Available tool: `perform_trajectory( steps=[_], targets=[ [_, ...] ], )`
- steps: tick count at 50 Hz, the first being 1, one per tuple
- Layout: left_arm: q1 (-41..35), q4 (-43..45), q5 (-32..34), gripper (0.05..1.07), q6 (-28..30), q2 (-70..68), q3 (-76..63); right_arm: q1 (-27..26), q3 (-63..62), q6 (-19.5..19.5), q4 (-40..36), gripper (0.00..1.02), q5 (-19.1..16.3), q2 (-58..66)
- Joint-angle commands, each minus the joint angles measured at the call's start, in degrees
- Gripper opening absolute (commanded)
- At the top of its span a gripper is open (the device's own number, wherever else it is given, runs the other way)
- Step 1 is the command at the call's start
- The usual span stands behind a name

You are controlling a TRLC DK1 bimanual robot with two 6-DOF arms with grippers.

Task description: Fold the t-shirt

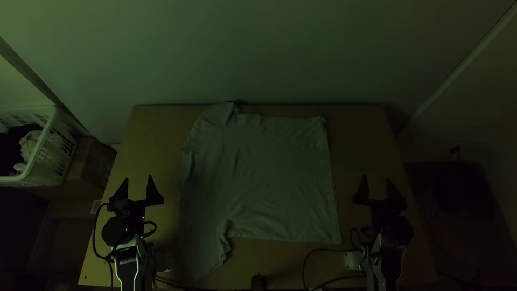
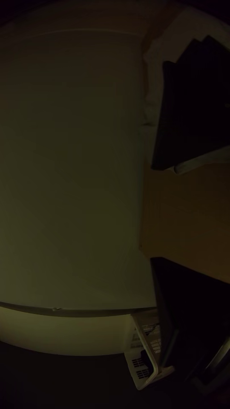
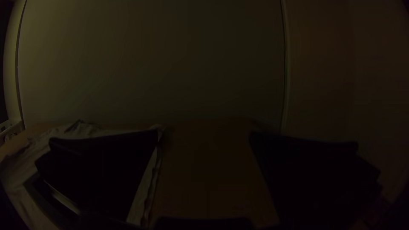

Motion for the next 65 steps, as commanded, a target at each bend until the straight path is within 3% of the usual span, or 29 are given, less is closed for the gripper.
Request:
perform_trajectory(
  steps=[1, 33, 50, 65],
  targets=[
    [-0.29, -1.23, 0.99, 1.03, 0.52, -0.1, -2.48, 0.35, -0.71, 0.4, -0.84, 0.98, -0.17, -0.47],
    [-0.46, -1.32, 0.02, 1.03, -0.45, -0.27, -2.39, 3.25, -0.71, 0.58, -1.02, 0.98, 0.01, -0.47],
    [-0.38, -1.76, -0.06, 1.03, -0.8, -0.19, -0.72, 1.32, 1.31, 0.4, -1.2, 0.98, 0.1, -0.47],
    [-3.36, 2.46, 0.38, 1.03, -0.8, 0.34, 2.97, 1.67, 5.8, -2.41, 4.78, 0.98, 0.01, 2.78]
  ],
)
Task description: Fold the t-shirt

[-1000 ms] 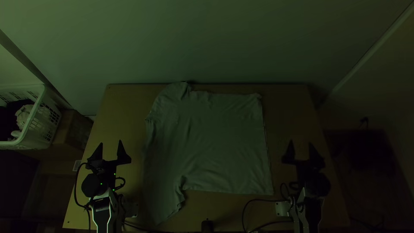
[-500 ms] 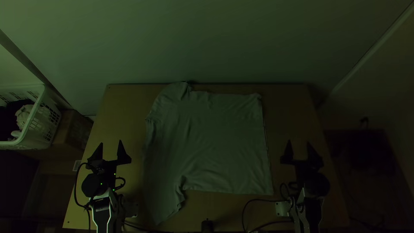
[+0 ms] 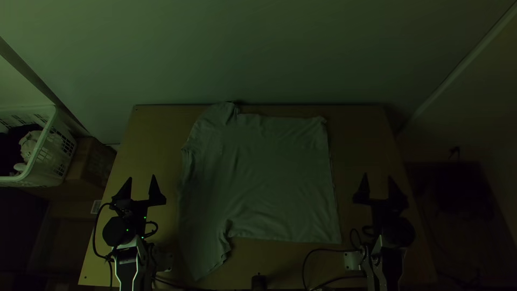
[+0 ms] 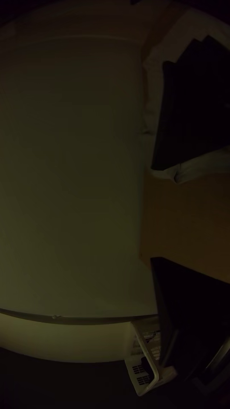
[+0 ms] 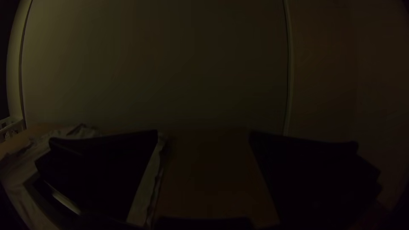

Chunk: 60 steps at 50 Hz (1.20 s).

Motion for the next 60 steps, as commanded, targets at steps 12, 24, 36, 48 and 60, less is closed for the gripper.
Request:
perform_trajectory(
  steps=[12, 24, 36, 48, 60],
  targets=[
    [-0.56, 10.43, 0.49, 1.03, 0.05, 10.45, 7.5, 0.88, 17.25, -0.31, 2.6, 0.98, -0.08, 20.95],
    [-1.09, 9.82, 0.49, 1.03, -0.47, 29.87, 23.93, 1.5, 27.18, -0.4, 3.83, 0.98, -0.43, 34.23],
    [-2.94, 8.5, 0.49, 1.03, -1.09, 44.73, 38.7, 3.08, 37.99, 0.74, 2.24, 0.98, -0.43, 45.39],
    [-5.22, 5.78, 0.4, 1.03, -1.27, 56.42, 51.71, 4.93, 49.42, 2.5, -2.15, 0.98, -0.34, 56.2],
    [-8.21, 2.79, 0.22, 1.03, -1.44, 66.52, 61.9, 5.89, 59.53, 3.73, -7.16, 0.98, -0.26, 66.48]
  ],
)
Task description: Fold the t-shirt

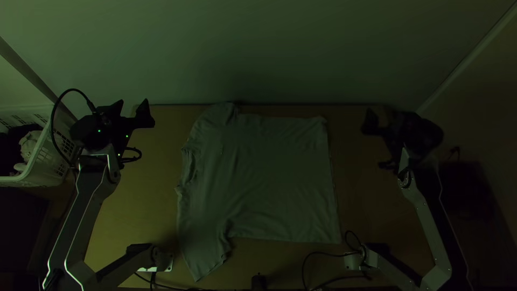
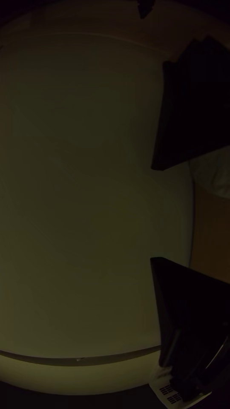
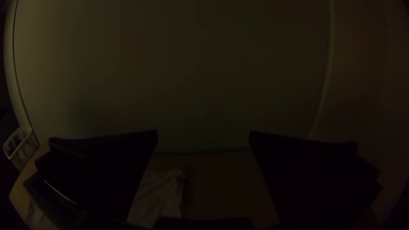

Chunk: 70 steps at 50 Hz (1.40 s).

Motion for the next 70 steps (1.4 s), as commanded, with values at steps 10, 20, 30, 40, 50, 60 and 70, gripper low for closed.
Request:
perform_trajectory(
  steps=[10, 20, 30, 40, 50, 60, 70],
  targets=[
    [-3.79, -7.35, 0.31, 1.03, -0.79, 13.09, 14.39, 2.56, 7.97, 3.15, -1.41, 0.98, -0.06, 8.76],
    [-6.34, -14.38, 0.31, 1.03, -1.31, 21.61, 24.24, 3.09, 12.1, 3.94, -1.59, 0.98, -0.15, 14.39],
    [-8.18, -21.23, 0.57, 1.03, -1.58, 31.37, 34.96, 3.53, 17.55, 4.38, -5.81, 0.98, -0.24, 21.6],
    [-8.97, -29.85, 0.93, 1.01, -1.66, 42.27, 46.82, 3.61, 22.29, 6.75, -8.97, 0.97, -0.24, 27.84],
    [-9.41, -34.42, 1.01, 1.01, -1.4, 52.55, 56.14, 3.97, 27.04, 8.51, -12.58, 0.97, -0.24, 33.02],
    [-9.94, -39.25, 0.93, 0.92, -0.61, 61.6, 64.58, 4.58, 31.87, 10.27, -16.71, 0.97, -0.32, 39.0],
    [-10.12, -40.04, 0.93, 0.92, -0.52, 66.88, 67.83, 5.02, 34.16, 11.67, -19.08, 0.97, -0.41, 42.78]
  ],
)
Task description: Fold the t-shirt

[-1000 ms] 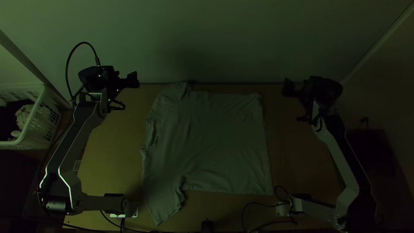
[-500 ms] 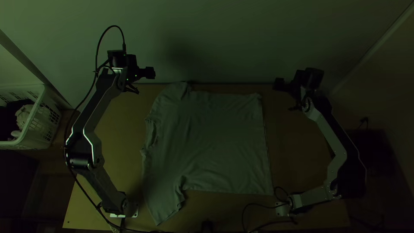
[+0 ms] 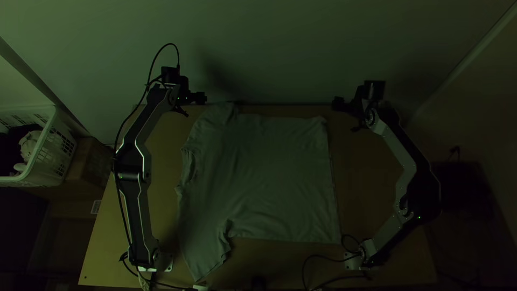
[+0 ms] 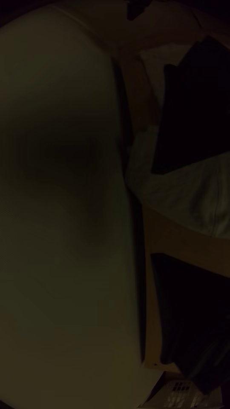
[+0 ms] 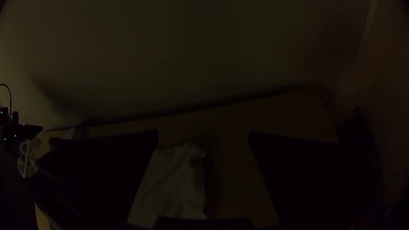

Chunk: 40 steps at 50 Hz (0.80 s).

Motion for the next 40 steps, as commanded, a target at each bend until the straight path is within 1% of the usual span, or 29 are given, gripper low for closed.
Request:
perform_trajectory(
  steps=[1, 9, 22, 37, 38, 40],
  targets=[
    [-0.48, -0.74, 0.47, 0.92, 0.18, 2.71, 2.85, 0.61, 1.61, 1.75, -0.76, 0.97, -0.35, 1.93],
    [-0.65, -0.83, 0.47, 0.92, 0.35, 5.34, 3.11, 0.96, 2.23, 2.98, -2.43, 0.97, -0.35, 3.6],
    [-0.92, -1.09, 0.38, 0.92, 1.06, 8.77, 3.03, 1.22, 2.23, 4.04, -2.79, 0.97, -0.35, 4.83],
    [-0.65, -2.15, -0.06, 0.92, 1.85, 11.41, 3.03, 1.13, 2.4, 4.21, -2.7, 0.97, -0.35, 5.44],
    [-0.65, -2.32, -0.15, 0.9, 1.94, 11.59, 3.03, 1.13, 2.4, 4.21, -2.7, 0.97, -0.35, 5.53],
    [-0.56, -2.41, -0.06, 0.83, 2.2, 12.02, 3.03, 1.13, 2.49, 4.21, -2.7, 0.97, -0.35, 5.62]
  ],
)
